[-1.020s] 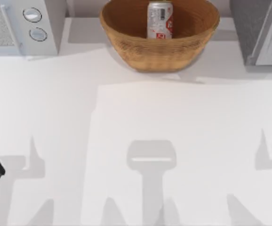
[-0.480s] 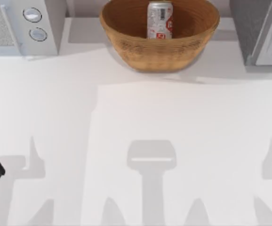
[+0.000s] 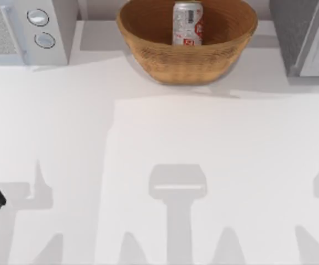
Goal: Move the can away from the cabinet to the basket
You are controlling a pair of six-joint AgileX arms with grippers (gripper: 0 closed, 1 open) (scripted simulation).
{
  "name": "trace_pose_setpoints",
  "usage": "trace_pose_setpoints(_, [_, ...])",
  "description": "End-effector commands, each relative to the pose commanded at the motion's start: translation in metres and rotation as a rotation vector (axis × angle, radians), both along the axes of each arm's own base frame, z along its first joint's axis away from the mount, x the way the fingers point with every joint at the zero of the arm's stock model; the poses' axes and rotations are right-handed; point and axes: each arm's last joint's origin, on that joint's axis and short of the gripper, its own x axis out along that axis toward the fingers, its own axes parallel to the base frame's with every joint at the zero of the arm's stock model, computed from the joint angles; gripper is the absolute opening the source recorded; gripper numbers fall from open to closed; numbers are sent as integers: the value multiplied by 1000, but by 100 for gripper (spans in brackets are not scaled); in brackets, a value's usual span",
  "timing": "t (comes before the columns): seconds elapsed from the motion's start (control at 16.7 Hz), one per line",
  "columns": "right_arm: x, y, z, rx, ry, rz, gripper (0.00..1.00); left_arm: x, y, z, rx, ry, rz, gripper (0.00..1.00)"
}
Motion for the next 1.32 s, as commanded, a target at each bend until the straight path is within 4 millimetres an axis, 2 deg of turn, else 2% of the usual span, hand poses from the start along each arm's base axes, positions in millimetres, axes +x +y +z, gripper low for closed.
trace_pose_setpoints(0.18, [16,-21,14,-5,-2,-1,100,0,0,0,0,0,0,100])
trace_pose_setpoints(0.42, [41,-68,21,-6,9,0,100,0,0,0,0,0,0,100])
trace_pose_setpoints(0.66, [51,-126,8,3,25,1,100,0,0,0,0,0,0,100])
trace_pose_setpoints(0.9, [43,-169,-12,10,34,3,100,0,0,0,0,0,0,100])
trace_pose_setpoints(1.08, [37,-184,-20,7,32,3,100,0,0,0,0,0,0,100])
trace_pose_setpoints(1.32, [36,-185,-20,5,32,3,100,0,0,0,0,0,0,100])
